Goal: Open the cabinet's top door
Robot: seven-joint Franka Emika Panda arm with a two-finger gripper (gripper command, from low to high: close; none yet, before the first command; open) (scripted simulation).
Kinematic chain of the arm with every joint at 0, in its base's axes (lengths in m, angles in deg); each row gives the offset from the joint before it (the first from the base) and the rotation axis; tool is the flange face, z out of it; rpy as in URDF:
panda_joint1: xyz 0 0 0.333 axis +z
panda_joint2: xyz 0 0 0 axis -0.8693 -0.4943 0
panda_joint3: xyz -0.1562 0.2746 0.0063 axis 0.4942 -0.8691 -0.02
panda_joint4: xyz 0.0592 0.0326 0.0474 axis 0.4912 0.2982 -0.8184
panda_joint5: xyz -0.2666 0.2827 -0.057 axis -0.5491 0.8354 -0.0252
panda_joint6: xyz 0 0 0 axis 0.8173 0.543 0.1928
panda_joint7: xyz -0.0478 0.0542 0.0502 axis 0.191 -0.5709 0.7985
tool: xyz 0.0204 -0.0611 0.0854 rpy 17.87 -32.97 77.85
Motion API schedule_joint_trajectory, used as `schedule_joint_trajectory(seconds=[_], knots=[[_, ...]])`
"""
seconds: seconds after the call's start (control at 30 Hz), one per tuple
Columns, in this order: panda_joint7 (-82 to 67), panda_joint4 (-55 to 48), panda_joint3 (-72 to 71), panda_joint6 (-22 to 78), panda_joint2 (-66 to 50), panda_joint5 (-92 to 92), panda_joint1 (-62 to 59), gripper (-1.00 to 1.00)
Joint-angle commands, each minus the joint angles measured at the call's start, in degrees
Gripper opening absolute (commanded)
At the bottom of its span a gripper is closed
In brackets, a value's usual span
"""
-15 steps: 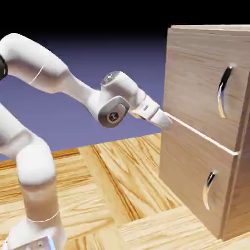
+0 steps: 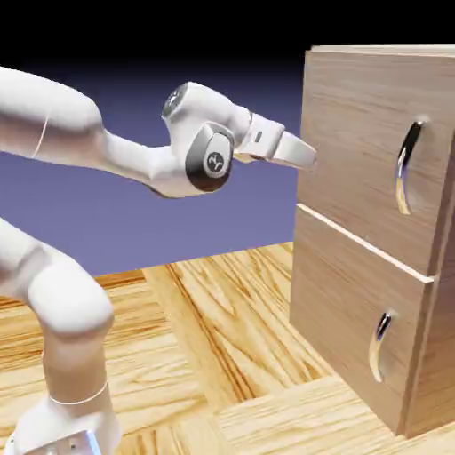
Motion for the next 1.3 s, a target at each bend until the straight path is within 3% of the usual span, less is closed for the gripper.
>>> schedule_joint_trajectory(seconds=[0.0,1.27], knots=[[1.37,-0.57,1.29,0.07,0.73,-2.5,1.05,0.0],[50.89,-21.25,48.01,2.51,27.19,-92.85,39.24,0.0]])
